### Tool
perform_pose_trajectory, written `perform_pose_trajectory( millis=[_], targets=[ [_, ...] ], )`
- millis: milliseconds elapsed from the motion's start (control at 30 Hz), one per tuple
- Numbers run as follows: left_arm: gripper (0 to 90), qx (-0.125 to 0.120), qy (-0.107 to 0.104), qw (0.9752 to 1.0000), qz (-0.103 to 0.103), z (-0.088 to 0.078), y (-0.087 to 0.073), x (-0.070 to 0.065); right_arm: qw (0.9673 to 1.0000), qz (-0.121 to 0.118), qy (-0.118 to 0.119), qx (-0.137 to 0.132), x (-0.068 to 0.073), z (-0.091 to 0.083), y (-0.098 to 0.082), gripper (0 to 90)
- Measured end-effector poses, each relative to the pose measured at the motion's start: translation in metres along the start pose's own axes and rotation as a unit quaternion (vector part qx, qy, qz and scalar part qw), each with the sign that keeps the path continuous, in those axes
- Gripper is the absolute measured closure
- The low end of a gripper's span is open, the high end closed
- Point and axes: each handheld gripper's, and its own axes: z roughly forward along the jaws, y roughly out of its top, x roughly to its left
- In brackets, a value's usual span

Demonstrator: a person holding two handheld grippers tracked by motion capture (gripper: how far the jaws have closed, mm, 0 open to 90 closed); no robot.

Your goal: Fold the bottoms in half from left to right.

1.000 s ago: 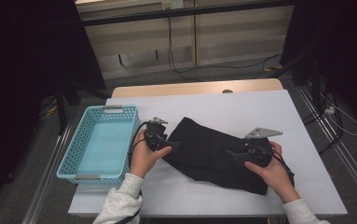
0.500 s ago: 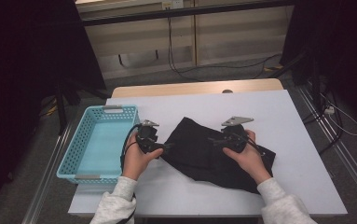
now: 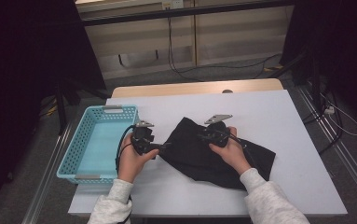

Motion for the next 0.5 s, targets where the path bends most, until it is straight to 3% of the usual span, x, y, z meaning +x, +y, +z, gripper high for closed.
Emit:
perform_pose_trajectory(
  millis=[33,133,233,400,500],
  targets=[
    [17.4,0.001,-0.001,1.0,-0.004,0.0,-0.001,0.0,1.0,-0.002,0.008,0.002,0.0,0.0,0.0,81.0],
    [17.7,-0.001,0.003,1.0,-0.001,0.0,-0.002,0.0,0.9999,-0.011,0.012,0.003,0.0,0.001,0.002,83.9],
    [18.0,-0.004,0.007,1.0,-0.002,-0.001,-0.002,0.0,0.9999,-0.001,0.016,0.001,-0.001,-0.003,0.004,84.5],
    [18.0,-0.005,0.007,1.0,0.002,-0.001,-0.003,-0.001,0.9995,0.015,0.023,-0.016,-0.005,-0.023,0.009,84.6],
    [17.9,-0.003,0.002,1.0,-0.001,0.0,-0.003,-0.001,0.9996,0.009,0.024,-0.016,-0.003,-0.033,0.009,84.6]
  ],
)
